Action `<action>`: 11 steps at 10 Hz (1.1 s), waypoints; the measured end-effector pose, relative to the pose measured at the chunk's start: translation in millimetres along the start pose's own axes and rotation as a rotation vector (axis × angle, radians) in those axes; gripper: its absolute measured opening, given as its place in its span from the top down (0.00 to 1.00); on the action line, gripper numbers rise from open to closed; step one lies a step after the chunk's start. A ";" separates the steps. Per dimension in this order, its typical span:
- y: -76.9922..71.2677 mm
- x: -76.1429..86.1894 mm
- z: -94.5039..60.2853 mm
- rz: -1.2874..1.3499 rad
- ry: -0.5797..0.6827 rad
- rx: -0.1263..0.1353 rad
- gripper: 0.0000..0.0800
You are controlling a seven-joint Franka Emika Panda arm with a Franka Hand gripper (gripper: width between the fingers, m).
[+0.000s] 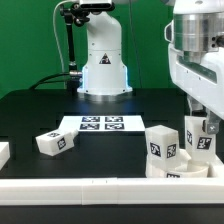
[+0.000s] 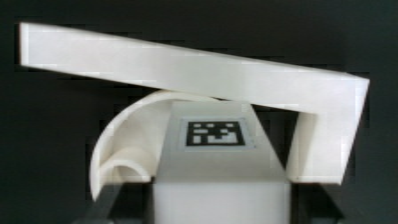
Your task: Assemble stool
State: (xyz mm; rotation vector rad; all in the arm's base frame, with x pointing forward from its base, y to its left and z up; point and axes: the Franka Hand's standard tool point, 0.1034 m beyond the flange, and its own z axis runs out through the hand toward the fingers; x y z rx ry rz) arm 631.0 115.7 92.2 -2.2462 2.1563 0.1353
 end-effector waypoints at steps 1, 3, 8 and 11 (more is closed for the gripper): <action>-1.3 -0.2 -0.1 0.072 -0.002 0.010 0.58; -3.5 -0.6 -0.3 0.219 -0.023 0.030 0.58; -13.5 3.5 -1.0 0.395 -0.059 0.091 0.58; -14.0 8.1 -1.5 0.470 -0.097 0.096 0.58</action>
Offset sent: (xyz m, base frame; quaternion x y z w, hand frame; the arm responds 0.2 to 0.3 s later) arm -0.0023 -0.0034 0.0007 0.0435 -0.0291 0.1999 0.9784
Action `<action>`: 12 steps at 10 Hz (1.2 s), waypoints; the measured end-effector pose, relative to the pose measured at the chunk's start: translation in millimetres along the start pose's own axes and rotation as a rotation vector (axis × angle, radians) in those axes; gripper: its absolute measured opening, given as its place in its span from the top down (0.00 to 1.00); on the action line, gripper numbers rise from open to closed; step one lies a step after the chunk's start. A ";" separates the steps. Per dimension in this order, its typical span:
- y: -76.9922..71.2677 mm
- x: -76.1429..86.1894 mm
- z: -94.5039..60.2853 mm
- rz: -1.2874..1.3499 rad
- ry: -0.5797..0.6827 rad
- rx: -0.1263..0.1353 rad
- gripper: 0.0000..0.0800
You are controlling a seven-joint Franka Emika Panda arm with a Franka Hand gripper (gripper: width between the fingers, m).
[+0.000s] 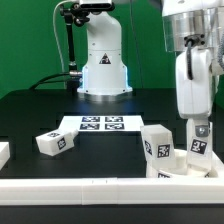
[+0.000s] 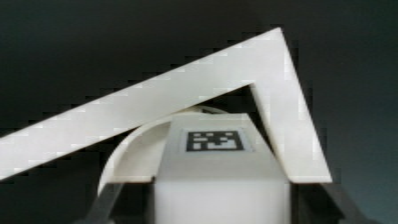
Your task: Assemble stool
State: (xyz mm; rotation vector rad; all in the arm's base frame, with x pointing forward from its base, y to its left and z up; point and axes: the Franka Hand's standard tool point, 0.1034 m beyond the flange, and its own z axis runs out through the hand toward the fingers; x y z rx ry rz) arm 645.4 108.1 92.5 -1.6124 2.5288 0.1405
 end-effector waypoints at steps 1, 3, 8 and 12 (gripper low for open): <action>1.1 0.8 -0.2 0.016 -0.003 -0.016 0.58; 1.5 0.2 0.5 -0.019 -0.004 -0.015 0.58; -3.6 -4.8 -16.2 -0.261 -0.017 -0.034 0.19; -1.7 -7.4 -12.6 -0.629 0.005 -0.035 0.19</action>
Offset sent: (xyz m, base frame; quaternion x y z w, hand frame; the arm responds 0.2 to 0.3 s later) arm 0.0000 0.0000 0.0000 0.0000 0.0000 0.0000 1.0000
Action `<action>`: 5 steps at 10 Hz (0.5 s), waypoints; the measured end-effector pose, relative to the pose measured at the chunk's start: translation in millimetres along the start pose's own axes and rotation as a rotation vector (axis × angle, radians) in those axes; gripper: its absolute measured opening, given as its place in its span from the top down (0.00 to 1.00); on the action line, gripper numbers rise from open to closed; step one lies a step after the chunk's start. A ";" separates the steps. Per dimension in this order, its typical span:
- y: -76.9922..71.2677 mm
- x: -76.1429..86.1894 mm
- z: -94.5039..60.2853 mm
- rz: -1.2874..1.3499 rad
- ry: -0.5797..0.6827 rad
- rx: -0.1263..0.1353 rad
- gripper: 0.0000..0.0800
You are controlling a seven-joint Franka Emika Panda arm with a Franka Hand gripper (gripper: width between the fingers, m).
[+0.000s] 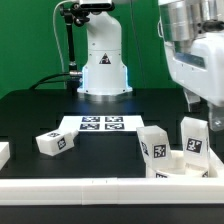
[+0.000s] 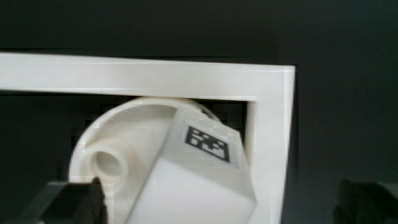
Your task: Assemble stool
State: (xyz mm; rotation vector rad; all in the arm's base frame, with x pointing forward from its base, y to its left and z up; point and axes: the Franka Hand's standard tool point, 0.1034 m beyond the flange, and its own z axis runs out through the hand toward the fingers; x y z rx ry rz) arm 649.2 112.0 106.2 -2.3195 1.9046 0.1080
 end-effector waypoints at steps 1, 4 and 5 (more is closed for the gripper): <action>-0.8 -2.4 -1.2 -0.115 0.018 -0.016 0.19; -3.9 -9.1 -4.0 -0.422 0.072 -0.039 0.19; -3.8 -7.9 -4.1 -0.474 0.071 -0.041 0.19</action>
Offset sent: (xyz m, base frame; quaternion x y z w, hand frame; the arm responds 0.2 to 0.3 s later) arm 0.0000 0.0000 0.0000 0.0000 0.0000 -0.1938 0.9810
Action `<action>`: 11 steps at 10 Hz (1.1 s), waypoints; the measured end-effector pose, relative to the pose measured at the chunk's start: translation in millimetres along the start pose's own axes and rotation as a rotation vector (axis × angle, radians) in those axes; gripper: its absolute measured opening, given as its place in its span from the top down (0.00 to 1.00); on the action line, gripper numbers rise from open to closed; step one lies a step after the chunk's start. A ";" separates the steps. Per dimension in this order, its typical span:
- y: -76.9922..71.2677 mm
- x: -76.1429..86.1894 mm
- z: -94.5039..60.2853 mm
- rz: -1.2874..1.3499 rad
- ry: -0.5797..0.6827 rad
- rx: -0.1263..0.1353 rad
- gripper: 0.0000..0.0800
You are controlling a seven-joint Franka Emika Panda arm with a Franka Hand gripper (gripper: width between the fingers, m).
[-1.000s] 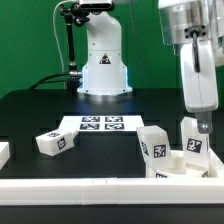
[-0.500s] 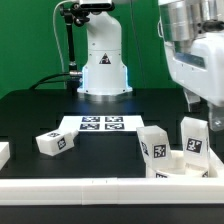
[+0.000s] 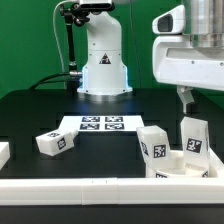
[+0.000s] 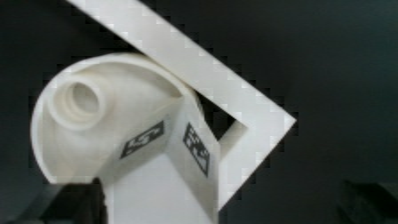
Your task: Assemble stool
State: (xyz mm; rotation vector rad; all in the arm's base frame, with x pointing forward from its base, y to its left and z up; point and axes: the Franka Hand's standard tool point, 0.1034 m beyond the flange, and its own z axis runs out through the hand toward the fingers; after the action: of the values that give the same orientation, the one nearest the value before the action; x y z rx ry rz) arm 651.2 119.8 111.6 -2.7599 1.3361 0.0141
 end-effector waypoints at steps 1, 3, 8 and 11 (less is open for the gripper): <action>-0.1 -0.3 0.1 -0.040 0.000 0.000 0.19; 0.4 0.6 0.1 -0.204 0.000 -0.001 0.19; 3.1 5.4 0.7 -0.800 0.018 -0.027 0.19; 7.2 6.6 1.0 -1.103 0.007 -0.039 0.19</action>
Offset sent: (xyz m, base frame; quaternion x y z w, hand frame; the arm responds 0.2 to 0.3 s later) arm 0.0000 0.0000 0.0000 0.0000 0.0000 -0.1296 0.9916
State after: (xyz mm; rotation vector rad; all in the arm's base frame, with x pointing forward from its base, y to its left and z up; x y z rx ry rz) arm 649.7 110.2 109.9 -3.0927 -0.3128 -0.0334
